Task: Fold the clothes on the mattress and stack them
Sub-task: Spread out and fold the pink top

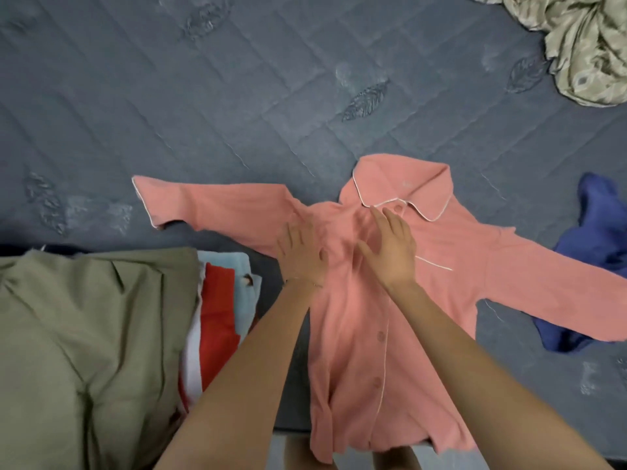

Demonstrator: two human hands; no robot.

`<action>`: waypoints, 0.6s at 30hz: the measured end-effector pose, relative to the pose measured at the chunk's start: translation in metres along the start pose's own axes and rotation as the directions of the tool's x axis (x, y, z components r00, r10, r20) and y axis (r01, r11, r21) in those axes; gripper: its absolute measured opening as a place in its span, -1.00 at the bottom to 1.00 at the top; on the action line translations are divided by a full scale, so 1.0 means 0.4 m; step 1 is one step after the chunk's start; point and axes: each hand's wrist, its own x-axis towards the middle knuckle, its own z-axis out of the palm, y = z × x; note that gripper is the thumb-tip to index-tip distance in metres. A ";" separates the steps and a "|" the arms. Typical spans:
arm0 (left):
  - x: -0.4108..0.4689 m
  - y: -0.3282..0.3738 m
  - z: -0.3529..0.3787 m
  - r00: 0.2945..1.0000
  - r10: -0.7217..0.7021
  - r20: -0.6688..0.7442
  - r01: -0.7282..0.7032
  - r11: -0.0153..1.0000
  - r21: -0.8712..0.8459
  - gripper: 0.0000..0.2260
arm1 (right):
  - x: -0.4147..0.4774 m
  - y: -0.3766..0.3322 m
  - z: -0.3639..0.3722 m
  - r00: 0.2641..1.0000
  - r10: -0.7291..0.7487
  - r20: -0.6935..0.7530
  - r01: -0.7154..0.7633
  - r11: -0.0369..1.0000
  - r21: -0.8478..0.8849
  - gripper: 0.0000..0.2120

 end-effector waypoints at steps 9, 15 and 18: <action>0.178 -0.099 -0.152 0.996 -0.052 -0.070 0.051 0.999 -0.012 -0.34 | 0.150 -0.107 0.017 0.998 -0.040 0.053 0.040 0.999 -0.001 -0.22; 0.260 -0.263 -0.226 0.973 -0.188 -0.132 0.189 0.982 -0.009 -0.33 | 0.217 -0.164 0.076 0.991 -0.071 0.111 0.073 0.997 -0.014 -0.14; 0.290 -0.341 -0.245 0.941 -0.313 -0.132 0.306 0.949 -0.073 -0.34 | 0.242 -0.191 0.112 0.987 -0.080 0.137 0.086 0.996 -0.036 -0.11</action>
